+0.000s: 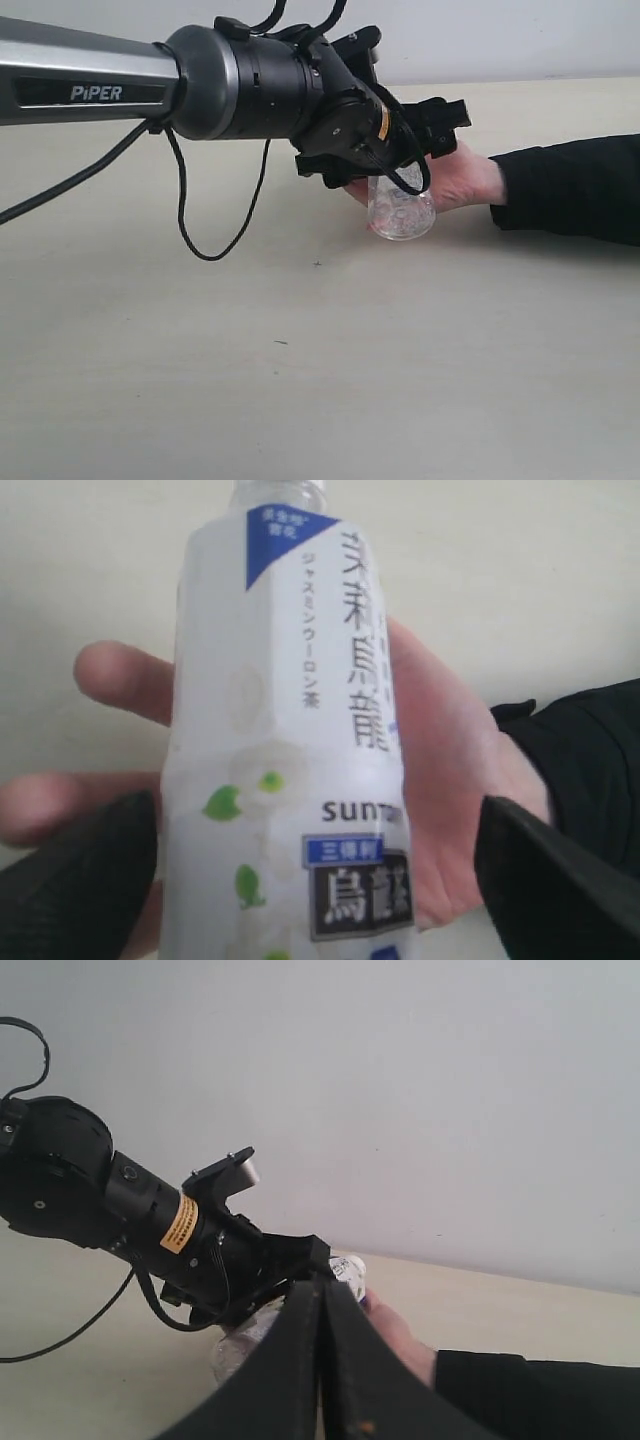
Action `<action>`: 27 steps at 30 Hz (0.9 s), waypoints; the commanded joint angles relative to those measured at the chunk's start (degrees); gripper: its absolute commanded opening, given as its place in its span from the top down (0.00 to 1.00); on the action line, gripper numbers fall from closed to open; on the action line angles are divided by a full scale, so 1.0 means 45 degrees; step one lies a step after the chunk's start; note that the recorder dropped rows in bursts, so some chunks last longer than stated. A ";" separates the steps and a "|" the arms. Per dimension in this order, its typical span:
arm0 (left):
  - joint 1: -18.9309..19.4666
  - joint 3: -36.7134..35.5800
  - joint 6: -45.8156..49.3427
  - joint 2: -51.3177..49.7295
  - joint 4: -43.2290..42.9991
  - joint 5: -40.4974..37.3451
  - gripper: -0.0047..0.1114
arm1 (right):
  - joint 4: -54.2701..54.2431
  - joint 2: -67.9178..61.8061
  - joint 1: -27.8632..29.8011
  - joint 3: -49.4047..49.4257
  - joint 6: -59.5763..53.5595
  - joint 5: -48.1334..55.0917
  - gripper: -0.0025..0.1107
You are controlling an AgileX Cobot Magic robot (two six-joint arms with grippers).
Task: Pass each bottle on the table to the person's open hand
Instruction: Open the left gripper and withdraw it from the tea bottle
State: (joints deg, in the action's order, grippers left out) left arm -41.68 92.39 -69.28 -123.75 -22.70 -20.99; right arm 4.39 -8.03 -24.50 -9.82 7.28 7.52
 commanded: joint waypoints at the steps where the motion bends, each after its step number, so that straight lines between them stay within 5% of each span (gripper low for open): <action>1: 0.0016 -0.0050 0.0796 0.0668 -0.0107 -0.0180 0.25 | 0.0012 0.0059 0.0040 0.0059 -0.0003 -0.0039 0.98; 9: 0.0016 -0.0050 0.2502 0.1992 -0.0107 -0.1277 0.29 | 0.0012 0.0059 0.0040 0.0059 -0.0003 -0.0039 0.98; 11: 0.0016 -0.0050 0.3180 0.2489 0.0159 -0.1891 0.48 | 0.0012 0.0059 0.0040 0.0059 -0.0003 -0.0039 0.98; 13: 0.0046 -0.0050 0.3923 0.3017 0.0609 -0.2512 0.88 | 0.0012 0.0059 0.0040 0.0059 -0.0003 -0.0039 0.98; 17: -0.0087 -0.0586 0.5829 0.4094 0.0042 -0.3101 0.92 | 0.0012 0.0059 0.0040 0.0059 -0.0003 -0.0039 0.98; 20: -0.0626 -0.2592 0.5345 0.5545 -0.1166 -0.1643 0.96 | 0.0012 0.0059 0.0040 0.0059 -0.0003 -0.0039 0.98; 27: -0.1387 -0.9825 0.5079 1.0870 -0.2243 0.6344 0.96 | 0.0012 0.0059 0.0040 0.0059 -0.0003 -0.0039 0.98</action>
State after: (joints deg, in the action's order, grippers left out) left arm -47.62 55.17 -46.04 -82.01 -31.18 -1.64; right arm 4.39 -8.03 -24.50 -9.82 7.28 7.52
